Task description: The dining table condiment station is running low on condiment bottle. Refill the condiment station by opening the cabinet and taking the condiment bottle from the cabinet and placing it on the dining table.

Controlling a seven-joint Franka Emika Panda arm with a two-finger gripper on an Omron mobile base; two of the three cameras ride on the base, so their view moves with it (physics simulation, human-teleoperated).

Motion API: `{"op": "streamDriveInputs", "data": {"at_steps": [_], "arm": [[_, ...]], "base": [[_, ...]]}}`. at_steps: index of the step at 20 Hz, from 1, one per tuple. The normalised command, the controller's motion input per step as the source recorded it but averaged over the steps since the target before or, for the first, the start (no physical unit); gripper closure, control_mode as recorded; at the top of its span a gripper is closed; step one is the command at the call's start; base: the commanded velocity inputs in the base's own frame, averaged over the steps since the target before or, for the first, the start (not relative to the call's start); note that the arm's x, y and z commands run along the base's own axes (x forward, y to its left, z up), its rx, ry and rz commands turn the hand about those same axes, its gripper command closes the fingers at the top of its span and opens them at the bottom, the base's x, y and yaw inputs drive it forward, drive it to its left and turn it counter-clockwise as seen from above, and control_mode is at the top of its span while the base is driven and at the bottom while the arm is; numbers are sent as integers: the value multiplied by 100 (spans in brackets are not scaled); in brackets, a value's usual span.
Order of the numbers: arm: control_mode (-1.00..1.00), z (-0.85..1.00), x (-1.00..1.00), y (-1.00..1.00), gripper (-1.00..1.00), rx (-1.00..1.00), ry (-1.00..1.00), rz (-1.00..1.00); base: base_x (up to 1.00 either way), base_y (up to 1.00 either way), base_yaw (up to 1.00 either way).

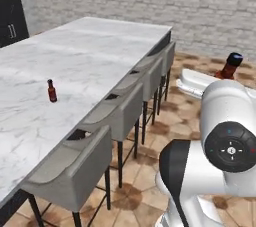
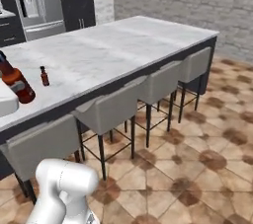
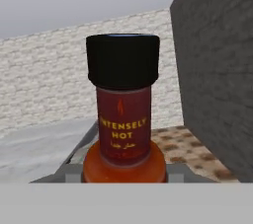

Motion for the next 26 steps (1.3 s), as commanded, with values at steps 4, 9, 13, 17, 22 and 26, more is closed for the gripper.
{"op": "streamDriveInputs", "data": {"at_steps": [4, 9, 13, 17, 22, 26], "arm": [[100, 0, 0, 0, 100, 0, 0, 0], [100, 0, 0, 0, 100, 0, 0, 0], [100, 0, 0, 0, 100, 0, 0, 0], [100, 0, 0, 0, 100, 0, 0, 0], [100, 0, 0, 0, 100, 0, 0, 0], [100, 0, 0, 0, 100, 0, 0, 0]], "base": [[53, -76, 47], [61, -68, 44], [79, -54, 42], [75, -53, 42], [61, -32, 47], [24, -21, 53]]}}
